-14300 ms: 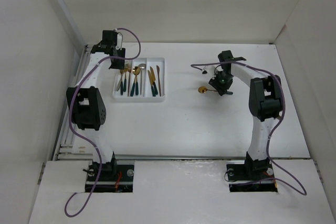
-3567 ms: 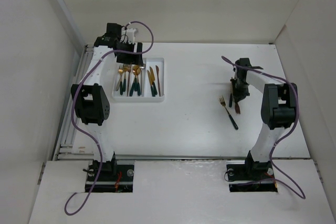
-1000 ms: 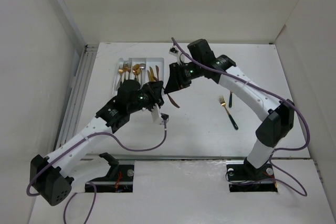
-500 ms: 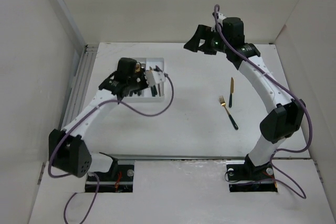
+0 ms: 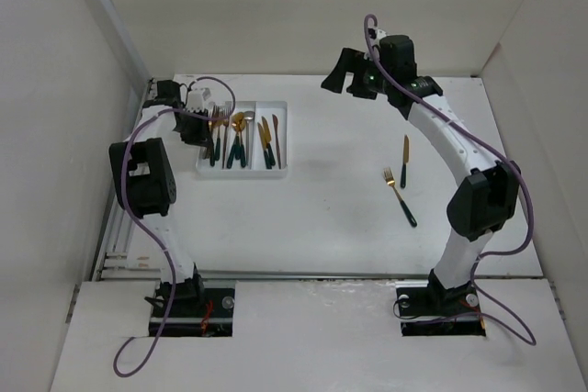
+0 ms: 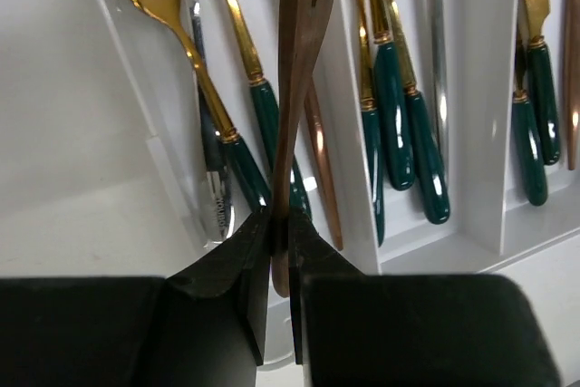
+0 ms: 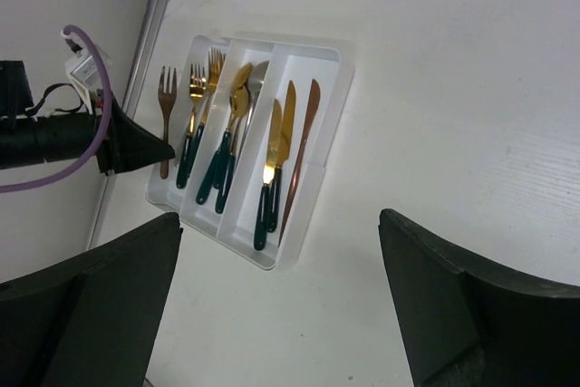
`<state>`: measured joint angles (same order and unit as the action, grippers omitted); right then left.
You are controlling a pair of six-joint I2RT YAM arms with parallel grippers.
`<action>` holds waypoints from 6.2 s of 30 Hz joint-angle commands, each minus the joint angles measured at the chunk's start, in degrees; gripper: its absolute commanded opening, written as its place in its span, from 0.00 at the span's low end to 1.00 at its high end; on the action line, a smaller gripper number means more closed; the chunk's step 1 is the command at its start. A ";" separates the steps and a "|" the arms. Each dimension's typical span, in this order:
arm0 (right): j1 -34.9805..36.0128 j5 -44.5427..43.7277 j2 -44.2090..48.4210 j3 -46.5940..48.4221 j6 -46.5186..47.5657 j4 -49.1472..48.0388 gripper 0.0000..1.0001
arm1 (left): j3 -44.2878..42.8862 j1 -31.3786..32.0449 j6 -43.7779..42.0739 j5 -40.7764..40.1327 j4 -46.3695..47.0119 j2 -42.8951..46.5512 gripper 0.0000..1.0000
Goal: Sort the eating utensils into containers
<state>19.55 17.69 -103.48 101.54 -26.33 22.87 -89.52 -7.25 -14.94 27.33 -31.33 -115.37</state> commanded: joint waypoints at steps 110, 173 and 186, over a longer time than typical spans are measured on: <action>15.78 2.07 1.10 -4.34 -19.99 -13.38 0.00 | -3.21 25.00 11.68 19.79 3.20 18.34 0.00; -2.05 4.90 0.11 -8.37 -10.16 -5.67 0.69 | -6.63 9.79 8.69 -21.97 -4.26 3.40 0.40; -18.41 -25.60 -14.91 6.23 17.53 36.19 0.92 | -18.85 9.27 11.42 -28.90 -6.11 8.58 0.53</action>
<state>-0.89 0.30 -116.95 107.44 -18.02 44.77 -104.73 2.42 -5.43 2.04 -36.01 -110.59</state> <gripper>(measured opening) 0.917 0.531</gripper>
